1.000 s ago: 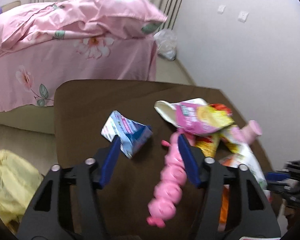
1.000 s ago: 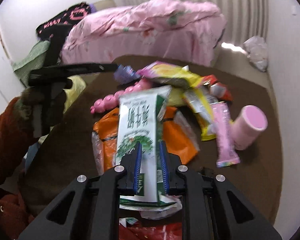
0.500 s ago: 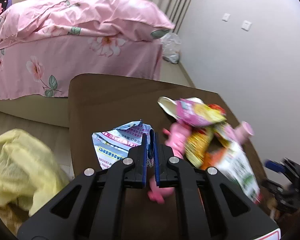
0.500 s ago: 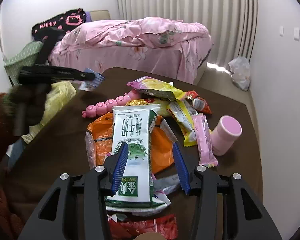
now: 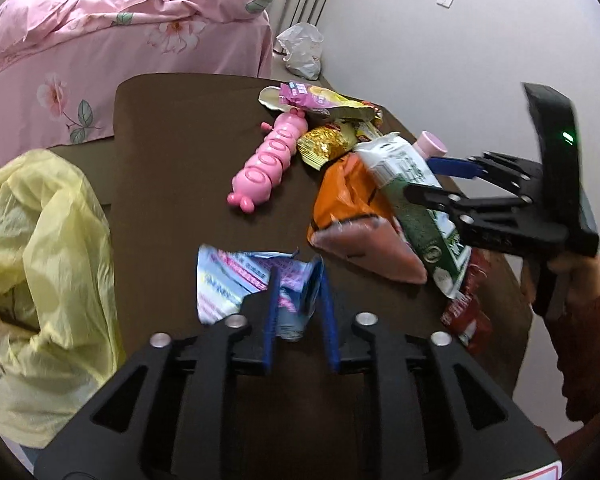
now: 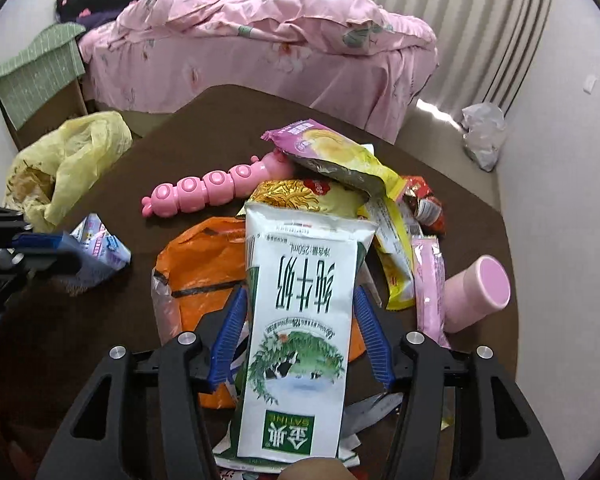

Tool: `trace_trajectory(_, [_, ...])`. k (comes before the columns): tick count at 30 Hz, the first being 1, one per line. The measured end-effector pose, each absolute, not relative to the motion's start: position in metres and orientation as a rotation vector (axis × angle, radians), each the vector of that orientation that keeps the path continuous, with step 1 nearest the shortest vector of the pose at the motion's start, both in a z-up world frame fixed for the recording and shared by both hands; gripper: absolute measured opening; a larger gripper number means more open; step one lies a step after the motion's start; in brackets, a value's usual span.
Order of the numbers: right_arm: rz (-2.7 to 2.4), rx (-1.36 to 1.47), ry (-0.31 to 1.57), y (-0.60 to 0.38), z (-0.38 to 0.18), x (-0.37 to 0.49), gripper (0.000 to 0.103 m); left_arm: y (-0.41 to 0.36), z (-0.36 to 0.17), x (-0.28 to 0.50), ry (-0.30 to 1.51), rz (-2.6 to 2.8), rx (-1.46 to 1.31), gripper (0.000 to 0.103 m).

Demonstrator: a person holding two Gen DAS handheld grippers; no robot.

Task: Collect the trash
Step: 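Lift the milk carton with the right tool while the left tool lifts the blue wrapper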

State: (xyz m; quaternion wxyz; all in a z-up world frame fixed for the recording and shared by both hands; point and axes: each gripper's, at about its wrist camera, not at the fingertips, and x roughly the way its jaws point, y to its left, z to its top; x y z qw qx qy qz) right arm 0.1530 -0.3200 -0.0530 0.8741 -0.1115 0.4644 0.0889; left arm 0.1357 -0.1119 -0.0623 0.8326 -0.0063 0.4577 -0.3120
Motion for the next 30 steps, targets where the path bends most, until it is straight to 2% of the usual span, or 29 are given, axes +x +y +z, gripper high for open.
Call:
trace_trajectory(5, [0.171,-0.162,1.007,-0.329,-0.062,0.166,0.052,-0.098,-0.056,0.125,0.935,-0.66,-0.052,0.037])
trace_trajectory(8, [0.188,-0.08,1.046,-0.337,-0.069,0.172,0.053,-0.092,-0.053,0.122,0.925,-0.646,-0.072,0.04])
trace_trajectory(10, [0.192,-0.046,1.009,-0.341,-0.063,0.168,0.053,-0.086,-0.052,0.121,0.92,-0.637,-0.084,0.043])
trace_trajectory(13, [0.222,0.008,0.909,-0.348,-0.041,0.151,0.051,-0.076,-0.053,0.121,0.918,-0.619,-0.115,0.054])
trace_trajectory(15, [0.217,0.007,0.817,-0.352,-0.021,0.134,0.051,-0.073,-0.058,0.126,0.935,-0.608,-0.135,0.066])
trace_trajectory(18, [0.191,-0.011,0.722,-0.354,-0.003,0.113,0.051,-0.08,-0.065,0.129,0.95,-0.602,-0.101,0.073])
trace_trajectory(27, [0.189,0.039,0.677,-0.364,-0.01,0.087,0.051,-0.098,-0.078,0.139,0.966,-0.543,-0.046,0.073])
trace_trajectory(30, [0.196,0.044,0.669,-0.363,-0.015,0.081,0.051,-0.093,-0.082,0.151,0.988,-0.524,-0.085,0.068])
